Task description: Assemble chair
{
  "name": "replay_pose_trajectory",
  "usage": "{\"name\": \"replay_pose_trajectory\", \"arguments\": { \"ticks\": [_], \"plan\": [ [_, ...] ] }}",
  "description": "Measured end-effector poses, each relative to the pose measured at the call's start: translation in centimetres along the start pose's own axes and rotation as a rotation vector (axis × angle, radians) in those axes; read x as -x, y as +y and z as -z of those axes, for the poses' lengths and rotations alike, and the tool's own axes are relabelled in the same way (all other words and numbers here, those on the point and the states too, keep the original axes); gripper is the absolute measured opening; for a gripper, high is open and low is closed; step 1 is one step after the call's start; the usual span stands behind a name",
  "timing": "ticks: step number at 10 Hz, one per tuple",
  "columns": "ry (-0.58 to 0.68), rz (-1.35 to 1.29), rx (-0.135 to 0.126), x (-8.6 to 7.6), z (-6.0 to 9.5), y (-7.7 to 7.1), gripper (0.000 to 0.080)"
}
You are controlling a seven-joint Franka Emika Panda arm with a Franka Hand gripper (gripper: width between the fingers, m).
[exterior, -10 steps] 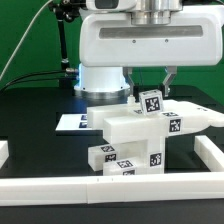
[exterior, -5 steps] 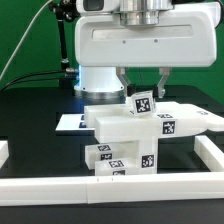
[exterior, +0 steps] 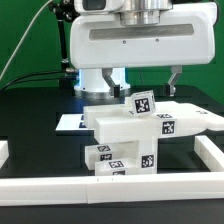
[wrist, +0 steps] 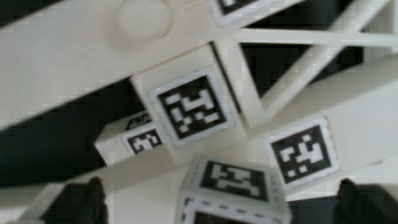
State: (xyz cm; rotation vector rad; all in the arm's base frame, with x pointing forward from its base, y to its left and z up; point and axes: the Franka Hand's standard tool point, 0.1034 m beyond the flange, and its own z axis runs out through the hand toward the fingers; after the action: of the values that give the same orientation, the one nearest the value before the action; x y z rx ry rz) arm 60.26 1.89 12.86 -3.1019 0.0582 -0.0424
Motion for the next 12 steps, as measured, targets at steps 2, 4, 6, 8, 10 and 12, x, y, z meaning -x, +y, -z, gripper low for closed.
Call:
{"name": "replay_pose_trajectory", "arguments": {
  "ticks": [2,4,6,8,10,12],
  "plan": [
    [0.002,0.002,-0.003,-0.2,-0.5,0.1,0.0647],
    [-0.002,-0.079,-0.005,-0.3,-0.9,-1.2,0.0649],
    [0.005,-0.130,-0.008,-0.7,-0.7,-1.6,0.0649],
    [0.004,-0.142,-0.007,-0.6,-0.7,-1.4,0.0395],
    [0.010,-0.153,-0.007,-0.8,-0.6,-1.4,0.0291],
    [0.011,-0.309,-0.010,-0.8,-0.6,-1.5,0.0290]
  ]
}}
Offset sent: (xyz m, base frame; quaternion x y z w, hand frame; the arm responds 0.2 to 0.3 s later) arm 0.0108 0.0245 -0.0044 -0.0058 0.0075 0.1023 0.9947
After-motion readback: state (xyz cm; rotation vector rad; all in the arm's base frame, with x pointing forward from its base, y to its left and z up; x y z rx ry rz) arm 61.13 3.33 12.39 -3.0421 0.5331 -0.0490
